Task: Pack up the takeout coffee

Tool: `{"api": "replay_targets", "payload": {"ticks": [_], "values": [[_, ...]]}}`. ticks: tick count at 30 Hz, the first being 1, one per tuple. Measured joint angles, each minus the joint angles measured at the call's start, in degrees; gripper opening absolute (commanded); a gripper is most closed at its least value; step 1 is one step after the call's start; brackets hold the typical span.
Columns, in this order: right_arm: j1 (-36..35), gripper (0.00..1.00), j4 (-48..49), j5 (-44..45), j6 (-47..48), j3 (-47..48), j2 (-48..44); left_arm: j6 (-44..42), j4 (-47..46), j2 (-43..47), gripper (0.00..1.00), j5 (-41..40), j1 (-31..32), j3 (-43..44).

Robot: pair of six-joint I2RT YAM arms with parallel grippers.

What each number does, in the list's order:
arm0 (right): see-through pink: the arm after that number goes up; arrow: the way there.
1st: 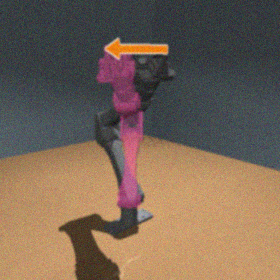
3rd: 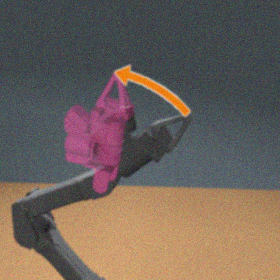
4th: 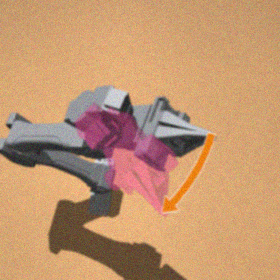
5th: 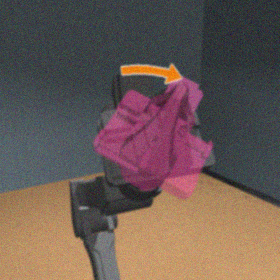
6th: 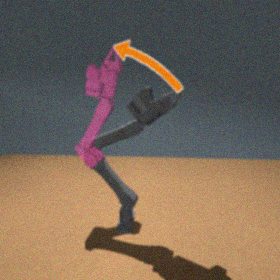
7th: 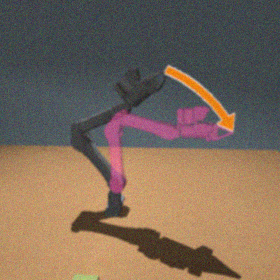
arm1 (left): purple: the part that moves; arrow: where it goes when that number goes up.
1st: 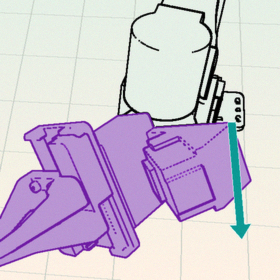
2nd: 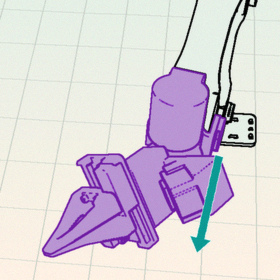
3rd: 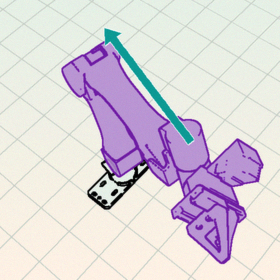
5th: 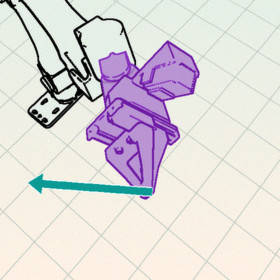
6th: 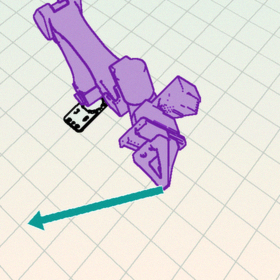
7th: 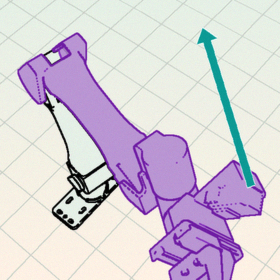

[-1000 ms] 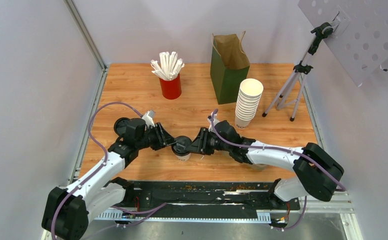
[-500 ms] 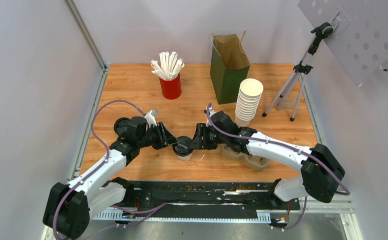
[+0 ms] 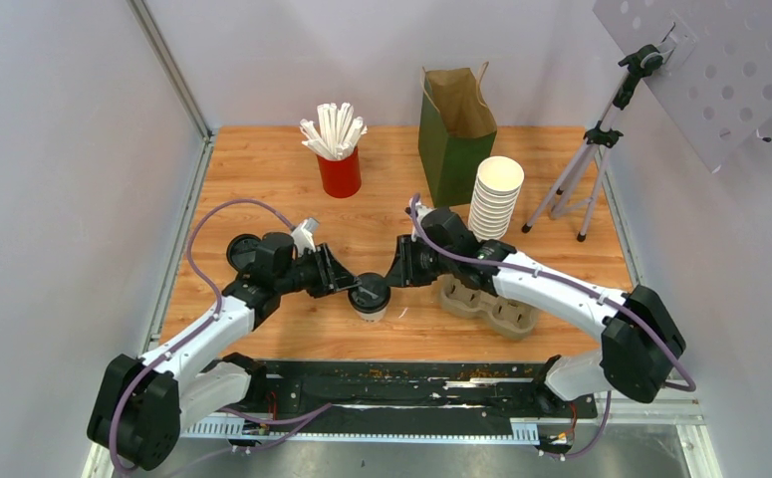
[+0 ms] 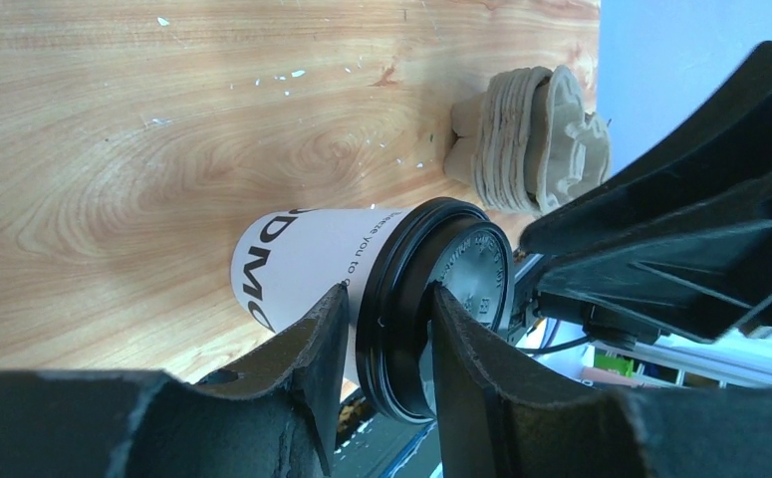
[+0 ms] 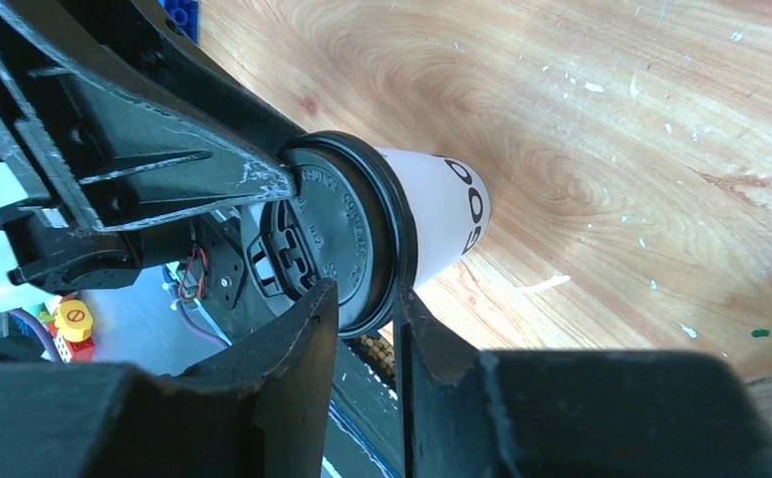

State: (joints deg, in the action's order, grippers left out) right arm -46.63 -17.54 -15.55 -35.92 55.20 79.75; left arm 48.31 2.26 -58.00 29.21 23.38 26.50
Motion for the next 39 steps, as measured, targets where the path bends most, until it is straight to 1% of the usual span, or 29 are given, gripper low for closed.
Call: {"api": "replay_targets", "payload": {"ticks": [3,8,10,11,12,13,14,16,17,18,19,20,21,23,24,28,31,35,39], "values": [[0.0,0.26,0.7,-0.9,0.1,-1.3,1.5,0.8,-2.5,0.0,0.43,0.8,0.0,-1.4],[0.4,0.25,2.2,-2.3,0.1,-1.8,2.6,1.0,-3.1,0.0,0.42,1.2,0.1,-1.6],[1.0,0.27,2.1,-2.7,0.1,-1.8,2.5,0.9,-2.5,-0.1,0.44,1.2,0.1,-1.3],[1.3,0.29,2.0,-2.9,0.1,-1.8,2.5,0.8,-1.9,-0.1,0.45,1.2,0.1,-0.9],[1.5,0.35,1.8,-3.0,0.2,-1.8,2.4,0.7,-1.0,-0.1,0.48,1.3,0.2,-0.4],[1.9,0.43,1.3,-3.0,0.5,-1.7,2.1,0.3,0.2,-0.2,0.54,1.3,0.2,0.3],[2.2,0.49,0.2,-2.9,0.9,-1.4,1.8,0.0,2.0,-0.2,0.58,1.1,0.3,1.4],[2.7,0.59,-2.9,-2.5,2.2,-0.4,0.6,-1.3,6.2,-0.3,0.66,0.6,0.3,4.5],[2.9,0.64,-4.4,-2.3,3.0,0.5,-0.3,-2.0,8.7,-0.5,0.69,0.2,0.3,6.9],[3.1,0.66,-6.3,-1.9,4.0,2.0,-1.2,-2.7,11.6,-0.9,0.71,-0.3,0.3,10.4],[3.1,0.7,-7.5,-1.5,4.8,3.5,-2.1,-3.6,13.2,-1.1,0.79,-0.7,0.3,12.9],[3.1,0.73,-8.7,-1.0,5.7,4.9,-3.0,-4.3,15.4,-1.3,0.89,-1.3,0.3,16.2],[3.2,0.77,-10.0,-0.6,6.9,6.6,-4.0,-5.3,17.4,-1.6,0.93,-1.9,0.3,19.5],[3.2,0.92,-12.1,0.5,9.4,10.1,-5.8,-7.2,21.7,-1.7,0.99,-3.5,0.3,26.0],[3.2,0.99,-13.2,1.1,10.6,11.5,-6.5,-8.1,24.0,-1.7,1.0,-4.5,0.3,29.1],[3.2,1.0,-18.7,5.3,16.6,18.0,-9.1,-11.0,33.4,-1.1,1.0,-9.7,0.3,37.9],[3.2,1.0,-21.8,8.9,20.0,21.2,-10.6,-12.6,40.3,0.9,1.0,-14.0,0.3,41.3],[3.2,1.0,-25.4,14.6,24.6,23.3,-12.7,-13.4,45.5,5.1,1.0,-16.9,0.3,40.6],[3.2,1.0,-27.6,19.3,27.9,24.9,-13.3,-15.0,47.4,9.7,1.0,-19.0,0.3,35.6]]}}
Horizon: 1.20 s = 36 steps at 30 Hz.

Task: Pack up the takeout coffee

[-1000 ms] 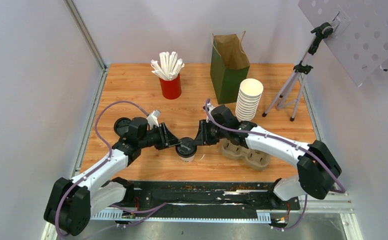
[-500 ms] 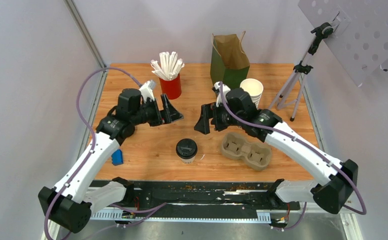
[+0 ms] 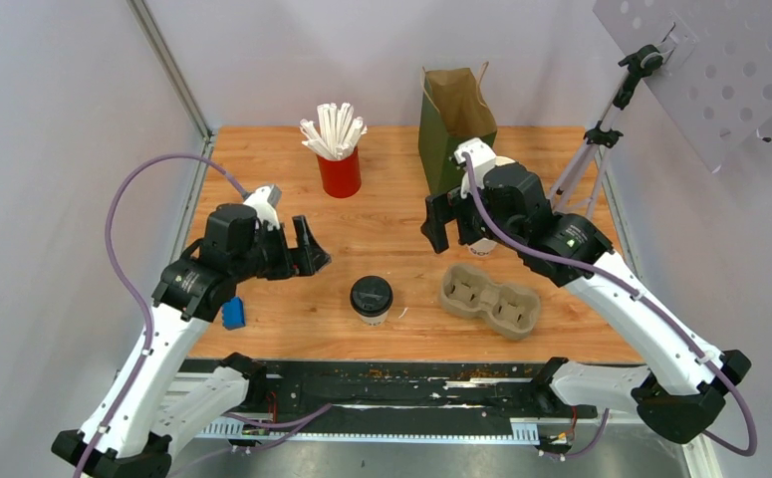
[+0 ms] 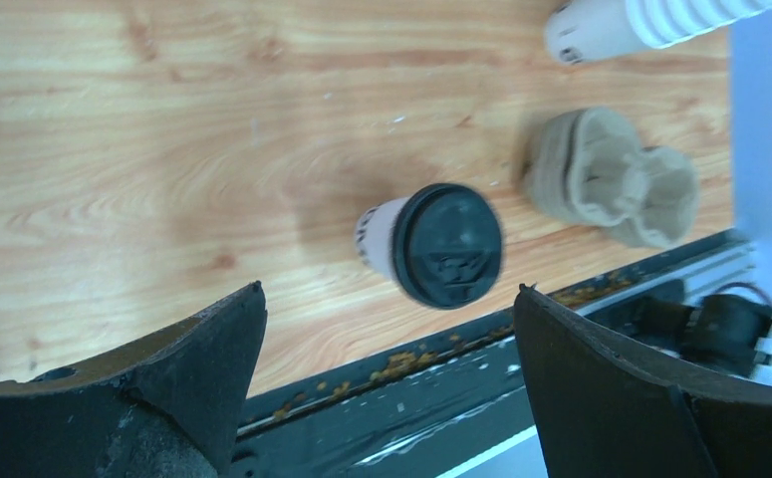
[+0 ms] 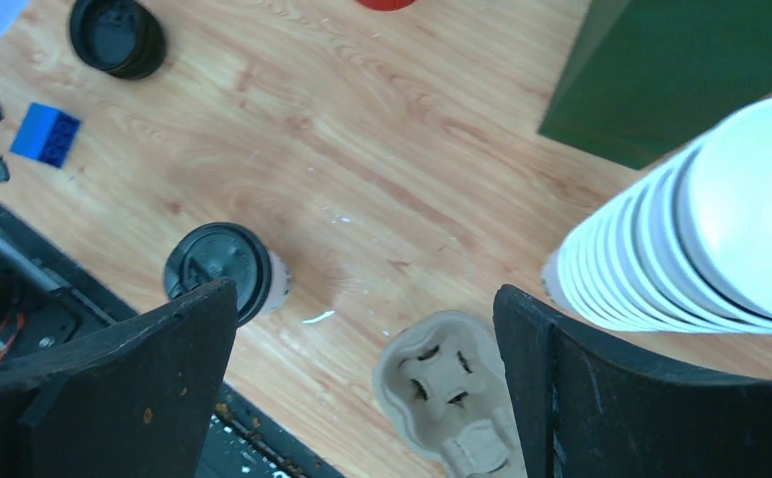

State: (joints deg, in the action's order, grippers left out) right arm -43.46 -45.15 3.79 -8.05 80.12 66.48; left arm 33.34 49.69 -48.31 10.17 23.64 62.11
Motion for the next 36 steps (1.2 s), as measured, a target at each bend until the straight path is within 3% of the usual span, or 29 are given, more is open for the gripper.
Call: {"api": "replay_targets", "payload": {"ticks": [9,13,21,25,29,36], "values": [[0.0,0.94,-0.8,10.2,0.6,0.4,-0.3,-2.7,2.0,0.4,1.0,-10.7,0.0,-5.8],[0.0,0.9,-5.7,11.9,0.0,5.5,1.3,-1.5,0.7,1.2,1.0,-16.8,0.0,-6.7],[5.3,0.58,-11.5,11.7,3.5,18.3,4.5,-1.4,-3.6,1.4,1.0,-22.7,0.0,-6.7],[12.1,0.47,-12.7,7.1,5.2,20.2,8.1,-3.7,-5.7,0.5,0.92,-18.4,0.0,-6.8],[16.8,0.36,-14.0,1.4,7.4,21.3,13.3,-5.1,-9.3,-1.6,0.82,-7.5,0.0,-8.7],[18.9,0.29,-15.9,-3.1,10.4,22.7,20.0,-5.2,-15.3,-7.1,0.76,9.1,0.0,-15.0]]}}
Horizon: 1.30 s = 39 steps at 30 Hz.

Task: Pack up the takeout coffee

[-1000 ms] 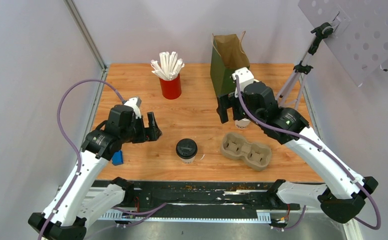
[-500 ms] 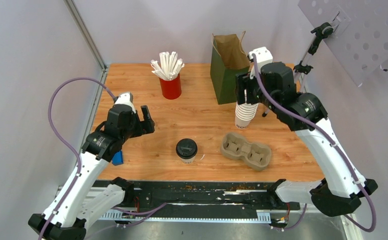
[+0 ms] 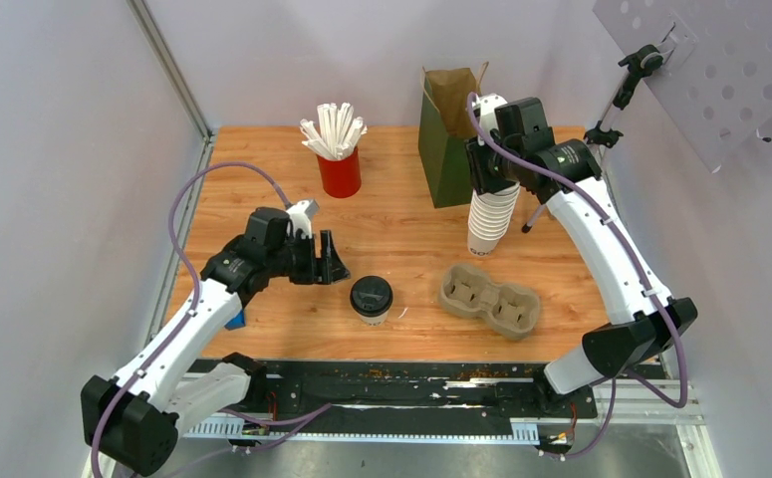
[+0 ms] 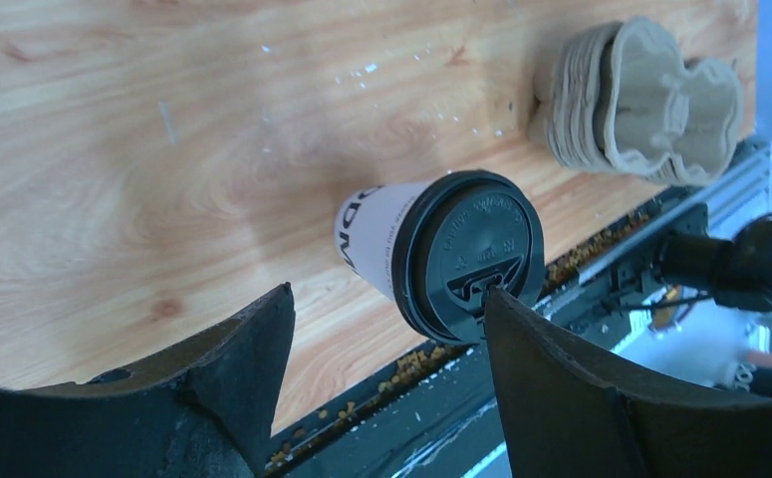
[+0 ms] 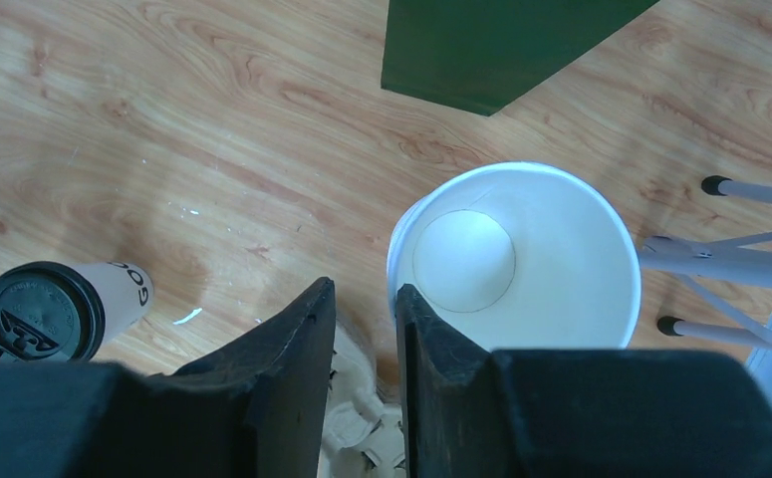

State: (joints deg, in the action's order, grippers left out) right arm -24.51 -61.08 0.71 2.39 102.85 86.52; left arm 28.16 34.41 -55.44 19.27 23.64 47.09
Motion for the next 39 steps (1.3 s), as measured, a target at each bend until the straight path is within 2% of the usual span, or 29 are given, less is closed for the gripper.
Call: {"api": "replay_targets", "payload": {"ticks": [5,13,24,30,33,39], "values": [[0.3,0.24,-0.4,0.1,1.7,0.0,0.2,0.3,-2.8,-1.5,0.75,5.1,0.1,-2.6],[1.0,0.26,-0.3,1.3,4.2,-0.2,0.2,2.6,-9.9,-3.2,0.73,10.4,0.7,-6.1],[2.6,0.23,1.2,-0.3,6.3,-0.6,0.6,3.6,-13.9,-8.0,0.66,12.9,2.3,-6.4],[2.6,0.16,1.8,-2.4,7.0,-0.8,1.0,4.1,-15.5,-9.7,0.58,13.6,3.4,-6.5],[2.6,0.16,1.7,-2.6,7.0,-0.8,1.3,4.6,-16.7,-10.4,0.55,13.8,4.2,-6.6],[2.7,0.17,1.6,-2.7,7.2,-0.8,1.7,5.5,-17.8,-10.6,0.55,13.9,6.0,-6.7]]}}
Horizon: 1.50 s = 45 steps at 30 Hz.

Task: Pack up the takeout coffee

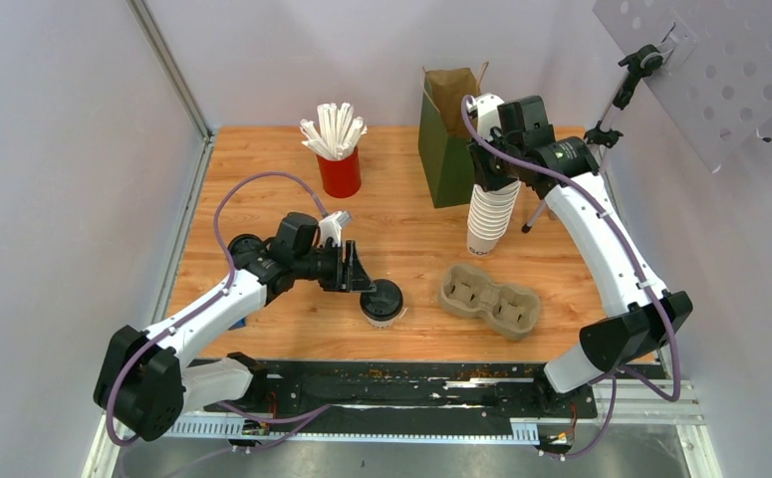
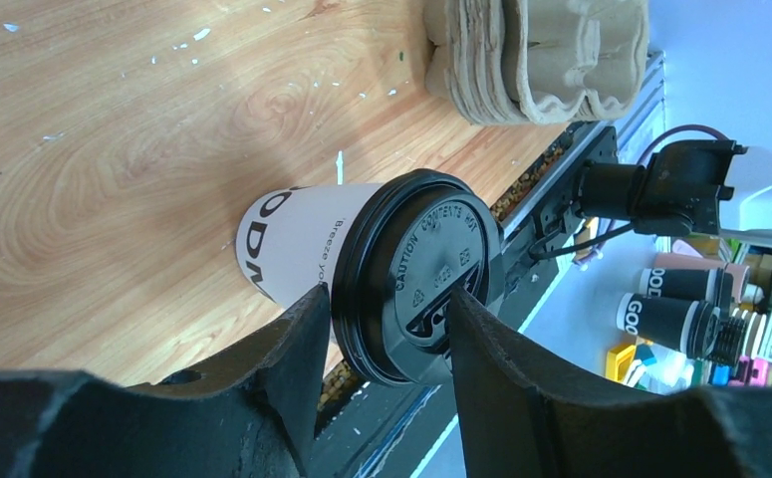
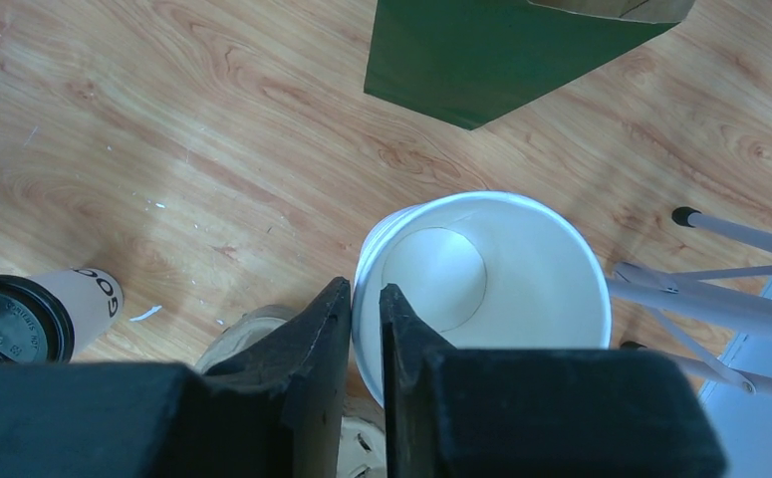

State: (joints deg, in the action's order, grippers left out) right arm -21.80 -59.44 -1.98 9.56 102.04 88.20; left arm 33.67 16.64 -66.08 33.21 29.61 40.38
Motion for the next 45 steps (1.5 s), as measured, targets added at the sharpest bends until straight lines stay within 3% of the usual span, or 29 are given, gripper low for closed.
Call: {"api": "replay_targets", "payload": {"ticks": [4,6,9,11,14,20,26,35,40,45], "values": [[0.1,0.06,0.0,0.0,0.0,0.0,0.0,1.0,-1.6,0.0,0.56,0.0,1.1,-0.9],[0.1,0.0,0.0,0.0,0.2,0.0,0.0,1.6,-2.5,-0.1,0.62,0.0,1.8,-1.7],[0.1,0.0,0.0,0.0,0.3,0.0,0.0,2.4,-2.6,-0.4,0.7,-0.2,2.3,-1.9],[0.1,0.0,-0.1,0.2,0.4,0.0,0.0,2.4,-1.8,-0.4,0.77,-0.7,2.5,-1.5],[0.1,0.0,-1.2,0.8,0.5,0.8,0.0,1.5,1.8,-0.4,0.99,-2.6,2.5,1.5],[0.1,0.0,-4.6,3.5,0.6,7.3,0.9,-0.8,6.9,-0.2,1.0,-7.5,2.6,11.5],[0.1,0.0,-6.5,4.2,0.6,15.9,0.9,-1.7,11.6,0.6,1.0,-13.7,2.6,15.9],[-4.1,0.0,-7.8,4.8,-1.1,22.3,0.7,-1.9,23.5,8.0,1.0,-33.4,2.6,18.1],[-13.2,0.0,-4.5,6.3,-2.3,20.0,-0.7,-0.3,28.7,14.5,1.0,-44.6,0.7,18.1],[-22.6,0.0,8.8,4.6,-1.2,3.4,-7.3,1.2,32.7,18.4,1.0,-48.9,-7.7,18.0]]}}
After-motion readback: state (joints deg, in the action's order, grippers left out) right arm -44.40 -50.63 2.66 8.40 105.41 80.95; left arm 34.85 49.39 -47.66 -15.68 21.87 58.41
